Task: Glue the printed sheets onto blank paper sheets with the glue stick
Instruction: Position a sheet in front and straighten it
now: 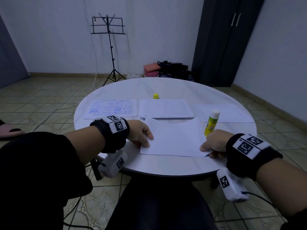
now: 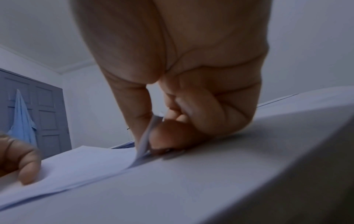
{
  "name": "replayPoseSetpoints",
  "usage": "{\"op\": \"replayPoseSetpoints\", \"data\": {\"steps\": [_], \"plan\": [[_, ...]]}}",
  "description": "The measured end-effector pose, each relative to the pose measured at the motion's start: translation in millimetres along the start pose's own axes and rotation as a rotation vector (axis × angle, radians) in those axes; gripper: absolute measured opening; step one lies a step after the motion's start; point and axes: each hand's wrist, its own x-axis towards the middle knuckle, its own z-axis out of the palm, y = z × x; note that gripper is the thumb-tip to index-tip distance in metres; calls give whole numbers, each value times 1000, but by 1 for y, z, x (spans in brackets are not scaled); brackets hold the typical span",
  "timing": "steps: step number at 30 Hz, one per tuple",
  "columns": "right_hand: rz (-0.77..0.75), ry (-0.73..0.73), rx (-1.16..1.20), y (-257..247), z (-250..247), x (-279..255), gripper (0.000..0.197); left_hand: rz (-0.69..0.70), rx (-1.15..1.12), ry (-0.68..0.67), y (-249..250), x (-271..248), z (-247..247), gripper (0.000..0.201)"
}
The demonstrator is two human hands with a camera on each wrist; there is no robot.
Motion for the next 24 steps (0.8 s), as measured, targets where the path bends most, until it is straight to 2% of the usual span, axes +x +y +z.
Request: {"op": "replayPoseSetpoints", "data": {"steps": [17, 24], "plan": [[-20, 25, 13, 3, 1, -1, 22, 7, 143, 42, 4, 0, 3, 24], [-35, 68, -88, 2, 2, 2, 27, 4, 157, 47, 5, 0, 4, 24]]}}
